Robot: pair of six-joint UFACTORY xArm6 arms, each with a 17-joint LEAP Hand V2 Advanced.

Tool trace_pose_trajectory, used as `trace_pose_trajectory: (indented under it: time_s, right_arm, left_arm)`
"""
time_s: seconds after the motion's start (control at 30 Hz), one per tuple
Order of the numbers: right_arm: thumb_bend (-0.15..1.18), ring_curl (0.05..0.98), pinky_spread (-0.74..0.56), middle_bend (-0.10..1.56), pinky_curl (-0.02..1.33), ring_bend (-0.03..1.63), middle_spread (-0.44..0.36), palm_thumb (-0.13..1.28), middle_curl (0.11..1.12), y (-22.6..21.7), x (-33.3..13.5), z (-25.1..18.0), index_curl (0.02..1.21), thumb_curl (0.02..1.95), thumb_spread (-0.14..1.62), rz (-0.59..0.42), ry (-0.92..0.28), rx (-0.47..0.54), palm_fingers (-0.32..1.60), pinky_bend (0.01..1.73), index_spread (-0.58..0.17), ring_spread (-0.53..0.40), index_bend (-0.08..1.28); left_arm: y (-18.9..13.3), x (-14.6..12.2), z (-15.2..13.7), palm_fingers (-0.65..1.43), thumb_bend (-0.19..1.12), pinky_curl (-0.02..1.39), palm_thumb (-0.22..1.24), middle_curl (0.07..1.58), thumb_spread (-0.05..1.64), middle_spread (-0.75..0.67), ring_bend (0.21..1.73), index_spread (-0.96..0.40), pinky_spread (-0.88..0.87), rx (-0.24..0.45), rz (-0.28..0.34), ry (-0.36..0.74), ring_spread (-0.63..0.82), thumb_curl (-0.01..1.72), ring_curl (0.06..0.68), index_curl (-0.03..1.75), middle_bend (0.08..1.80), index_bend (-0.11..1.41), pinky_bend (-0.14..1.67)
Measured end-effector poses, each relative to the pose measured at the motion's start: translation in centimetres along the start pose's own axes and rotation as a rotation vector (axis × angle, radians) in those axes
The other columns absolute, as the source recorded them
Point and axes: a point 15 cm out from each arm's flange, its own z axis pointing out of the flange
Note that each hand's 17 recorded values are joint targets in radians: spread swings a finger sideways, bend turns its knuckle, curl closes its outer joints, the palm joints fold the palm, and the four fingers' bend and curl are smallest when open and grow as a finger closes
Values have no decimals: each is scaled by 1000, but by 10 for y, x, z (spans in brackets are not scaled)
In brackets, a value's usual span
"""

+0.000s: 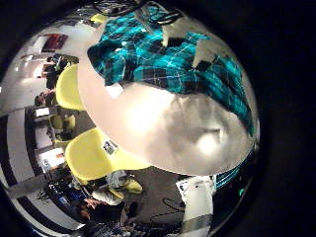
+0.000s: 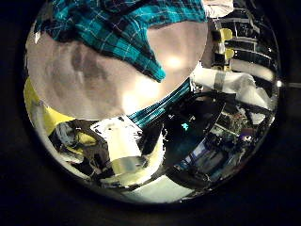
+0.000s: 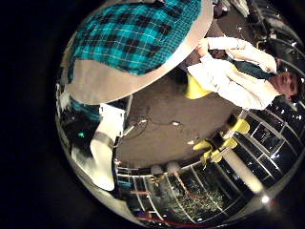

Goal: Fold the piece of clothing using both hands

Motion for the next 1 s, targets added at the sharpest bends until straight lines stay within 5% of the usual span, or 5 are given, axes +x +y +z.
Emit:
trace_pose_trajectory:
  time_s: [0.2,0.4,0.6,0.77,1.0]
  right_arm:
    - [-7,225,359,249,242,552,-19,574,378,6,-2,-1,295,327,1448,19,-4,-12,282,433,-346,92,166]
    - [-6,226,359,249,241,553,-19,578,377,10,-3,-4,295,326,1449,24,1,-1,285,430,-345,92,164]
    - [-6,227,360,252,242,553,-19,579,378,16,-3,-8,294,325,1449,26,7,5,285,429,-345,93,164]
    - [-6,227,360,252,241,550,-19,580,377,16,-2,-9,296,324,1449,27,11,6,289,426,-344,93,168]
    - [-4,229,353,251,241,569,-19,603,376,15,-1,-9,296,329,1452,21,15,13,326,439,-342,69,161]
  left_arm:
    - [-10,14,25,0,-30,392,198,341,851,206,764,-107,335,-16,53,-8,317,315,200,337,181,155,499]
    - [-25,15,31,254,-21,332,274,375,851,35,664,-126,271,12,46,-9,213,328,165,392,313,279,348]
    - [-39,17,30,657,-19,293,358,512,876,-203,688,-217,61,19,29,-7,-102,337,167,482,654,397,259]
    - [-54,16,27,1036,4,368,497,636,917,-359,975,-344,-312,25,19,-10,-387,355,284,563,816,377,501]
    - [-73,3,1,1173,73,560,789,782,985,-481,1246,-515,-563,113,-13,-16,-470,430,438,745,917,467,952]
